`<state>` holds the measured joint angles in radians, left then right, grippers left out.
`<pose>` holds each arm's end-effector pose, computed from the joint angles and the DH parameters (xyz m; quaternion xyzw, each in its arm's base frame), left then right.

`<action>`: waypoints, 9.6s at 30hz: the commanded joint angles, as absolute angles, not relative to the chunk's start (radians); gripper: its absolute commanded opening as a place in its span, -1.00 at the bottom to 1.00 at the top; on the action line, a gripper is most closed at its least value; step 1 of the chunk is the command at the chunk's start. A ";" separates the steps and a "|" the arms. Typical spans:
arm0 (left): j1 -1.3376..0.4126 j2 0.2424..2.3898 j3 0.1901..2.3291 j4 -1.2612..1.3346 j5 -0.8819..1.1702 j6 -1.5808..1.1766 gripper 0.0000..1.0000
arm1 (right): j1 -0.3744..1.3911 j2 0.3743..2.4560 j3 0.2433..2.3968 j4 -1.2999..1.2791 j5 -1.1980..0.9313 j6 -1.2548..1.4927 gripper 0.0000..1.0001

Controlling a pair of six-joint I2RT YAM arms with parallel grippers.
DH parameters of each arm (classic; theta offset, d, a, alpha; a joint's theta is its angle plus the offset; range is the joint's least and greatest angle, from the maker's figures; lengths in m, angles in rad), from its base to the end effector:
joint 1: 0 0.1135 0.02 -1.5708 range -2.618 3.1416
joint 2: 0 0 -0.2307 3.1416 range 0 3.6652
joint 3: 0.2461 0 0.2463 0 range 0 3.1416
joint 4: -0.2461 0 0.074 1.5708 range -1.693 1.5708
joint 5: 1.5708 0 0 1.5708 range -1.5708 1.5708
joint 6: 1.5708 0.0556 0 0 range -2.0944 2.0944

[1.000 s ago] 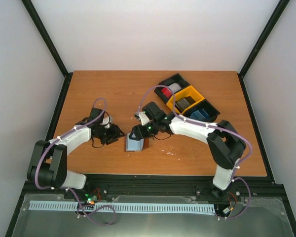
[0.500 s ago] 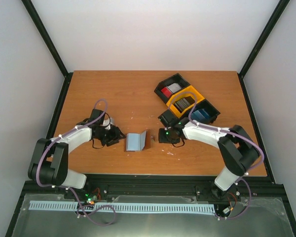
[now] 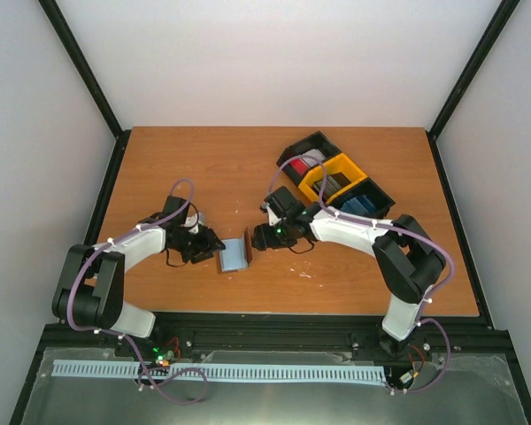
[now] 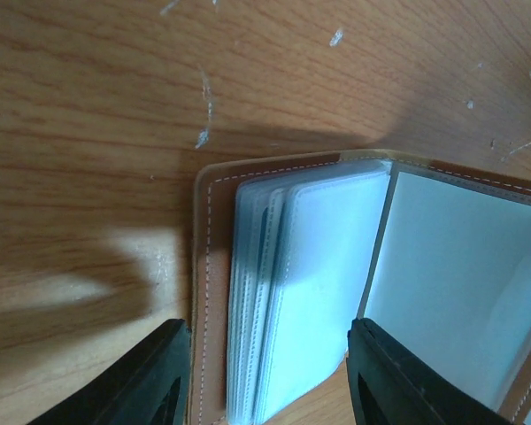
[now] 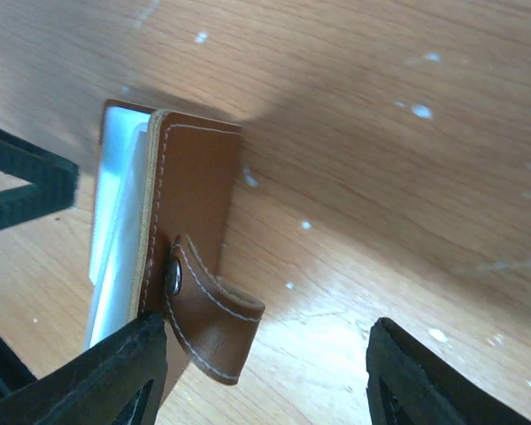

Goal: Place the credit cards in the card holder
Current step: Close the card holder at the center of the board, then turn over the card holder at the center of the board, then close the card holder at the center of the board.

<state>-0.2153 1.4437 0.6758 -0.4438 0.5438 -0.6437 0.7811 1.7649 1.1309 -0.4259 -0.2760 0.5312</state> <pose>0.2352 -0.0809 0.1057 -0.1546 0.9363 -0.3119 0.0464 0.2413 0.2606 0.1355 -0.1539 0.9465 0.2581 0.1171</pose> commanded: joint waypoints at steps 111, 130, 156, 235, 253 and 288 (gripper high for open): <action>-0.184 1.269 0.498 -0.457 0.963 -0.641 -0.14 | 0.949 2.205 1.406 -0.542 -0.357 0.266 -0.09; -0.186 1.313 0.417 -0.283 0.968 -0.784 -0.35 | 0.950 2.150 1.323 -0.432 -0.317 0.332 -0.21; -0.186 1.275 0.508 -0.707 0.722 -0.739 0.39 | 0.882 2.098 1.460 -0.575 -0.485 0.257 -0.02; -0.181 1.392 0.895 -0.516 0.381 -0.727 0.53 | 0.897 2.157 1.761 -1.296 0.642 0.390 -0.95; -0.003 1.319 0.879 -0.528 0.492 -0.726 0.65 | 1.025 2.212 1.897 -1.129 0.089 0.313 -0.06; -0.192 1.632 0.866 -0.445 0.704 -0.574 0.66 | 0.808 1.948 1.427 -0.748 -0.224 0.333 -0.13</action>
<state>-0.1883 1.6001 0.8093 -0.4244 0.6888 -0.6384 0.7971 1.9774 1.4349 -0.8452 -0.0704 0.3805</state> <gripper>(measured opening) 0.832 0.423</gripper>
